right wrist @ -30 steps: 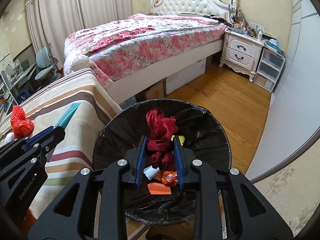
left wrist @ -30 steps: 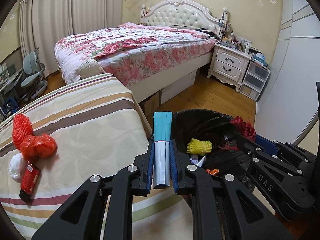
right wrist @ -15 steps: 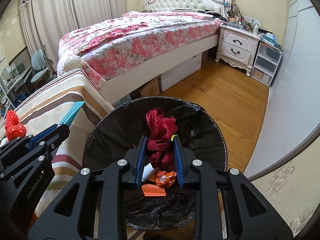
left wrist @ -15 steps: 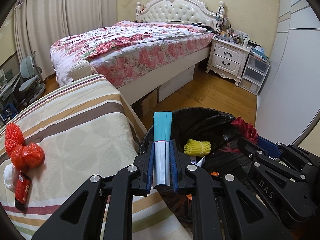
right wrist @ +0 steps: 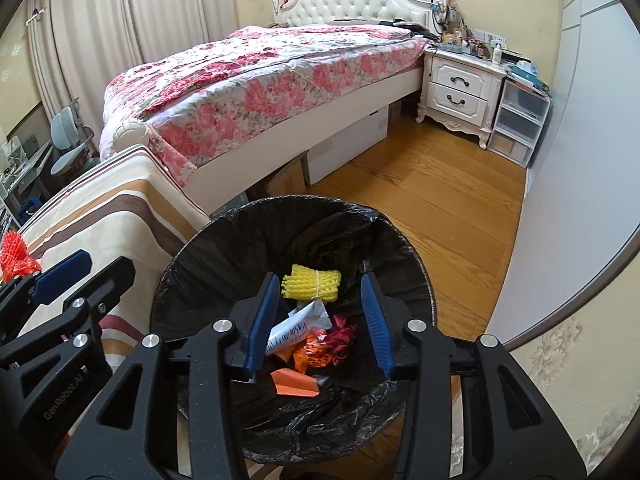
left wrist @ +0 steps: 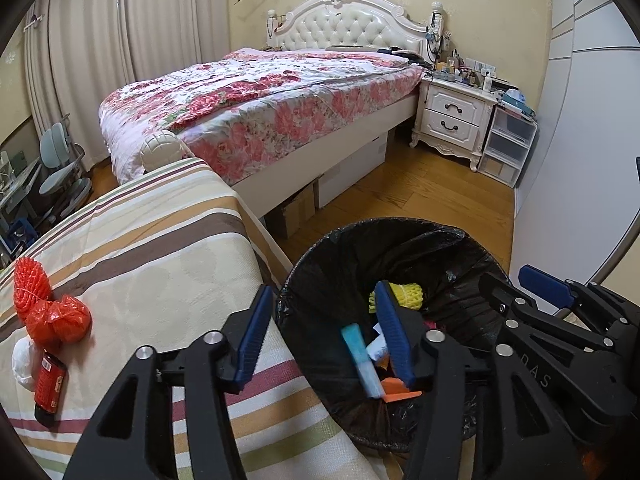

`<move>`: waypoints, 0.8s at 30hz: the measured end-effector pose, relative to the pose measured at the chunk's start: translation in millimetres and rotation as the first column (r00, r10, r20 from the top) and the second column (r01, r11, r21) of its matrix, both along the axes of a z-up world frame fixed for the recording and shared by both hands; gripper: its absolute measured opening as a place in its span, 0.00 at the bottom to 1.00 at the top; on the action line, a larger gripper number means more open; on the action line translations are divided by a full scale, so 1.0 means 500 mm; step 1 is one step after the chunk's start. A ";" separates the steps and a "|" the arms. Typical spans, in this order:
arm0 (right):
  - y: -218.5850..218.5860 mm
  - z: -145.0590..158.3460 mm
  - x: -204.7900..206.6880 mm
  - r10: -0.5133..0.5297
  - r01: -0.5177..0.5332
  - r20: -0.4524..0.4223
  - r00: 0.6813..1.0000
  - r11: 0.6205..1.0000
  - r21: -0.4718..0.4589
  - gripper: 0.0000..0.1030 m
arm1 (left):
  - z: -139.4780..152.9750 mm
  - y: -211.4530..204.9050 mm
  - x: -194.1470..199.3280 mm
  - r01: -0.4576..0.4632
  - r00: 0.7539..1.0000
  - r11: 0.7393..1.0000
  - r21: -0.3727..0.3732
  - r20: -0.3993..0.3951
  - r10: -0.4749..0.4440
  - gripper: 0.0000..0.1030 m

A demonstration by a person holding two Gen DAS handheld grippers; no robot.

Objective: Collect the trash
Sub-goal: 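Open both tools to drop the marker and cloth into the bin, then move both open tools back toward the red spray can on the bedspread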

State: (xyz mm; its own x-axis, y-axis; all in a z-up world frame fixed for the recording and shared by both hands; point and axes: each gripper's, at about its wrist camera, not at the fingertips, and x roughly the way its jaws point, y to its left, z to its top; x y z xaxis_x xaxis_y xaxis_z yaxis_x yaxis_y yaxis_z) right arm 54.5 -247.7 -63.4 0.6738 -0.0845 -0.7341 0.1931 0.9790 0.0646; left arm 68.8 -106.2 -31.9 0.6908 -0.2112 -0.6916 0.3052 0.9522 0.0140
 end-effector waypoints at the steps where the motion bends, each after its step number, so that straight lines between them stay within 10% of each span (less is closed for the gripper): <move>1: -0.002 0.000 -0.001 -0.003 0.003 0.001 1.000 1.000 -0.002 0.46 | 0.001 0.003 -0.001 -0.002 1.000 1.000 -0.001 0.003 0.002 0.56; 24: 0.211 0.038 -0.023 0.202 -0.202 0.012 0.979 0.978 0.046 0.62 | 0.049 0.284 -0.093 -0.266 0.963 0.964 -0.027 0.033 0.267 0.71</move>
